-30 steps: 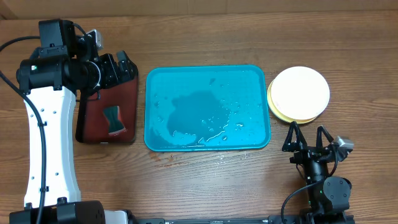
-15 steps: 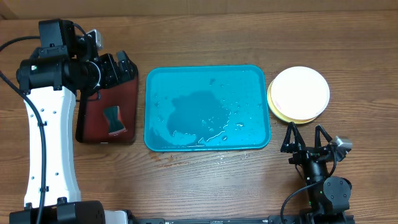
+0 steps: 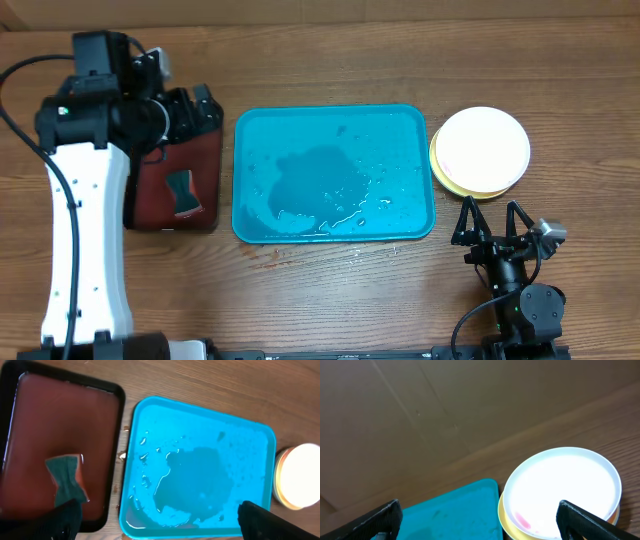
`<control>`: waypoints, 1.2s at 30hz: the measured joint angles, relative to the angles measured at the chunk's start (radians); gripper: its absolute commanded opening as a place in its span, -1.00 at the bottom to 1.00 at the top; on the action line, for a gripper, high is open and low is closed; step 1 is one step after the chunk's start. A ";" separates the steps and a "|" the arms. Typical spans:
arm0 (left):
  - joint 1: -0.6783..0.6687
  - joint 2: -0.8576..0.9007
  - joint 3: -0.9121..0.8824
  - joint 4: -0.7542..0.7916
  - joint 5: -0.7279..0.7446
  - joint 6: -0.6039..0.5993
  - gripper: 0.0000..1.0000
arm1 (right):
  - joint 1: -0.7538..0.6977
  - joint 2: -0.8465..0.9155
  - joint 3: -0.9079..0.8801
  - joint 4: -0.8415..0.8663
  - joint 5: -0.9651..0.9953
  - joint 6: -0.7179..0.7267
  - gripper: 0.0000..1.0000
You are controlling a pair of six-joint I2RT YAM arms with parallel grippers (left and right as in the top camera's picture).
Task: Clean dirty plates on tray and stack at the side
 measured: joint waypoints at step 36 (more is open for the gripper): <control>-0.116 -1.377 -1.457 1.147 -0.287 0.128 0.99 | 0.000 0.000 0.000 0.000 -0.007 -0.004 1.00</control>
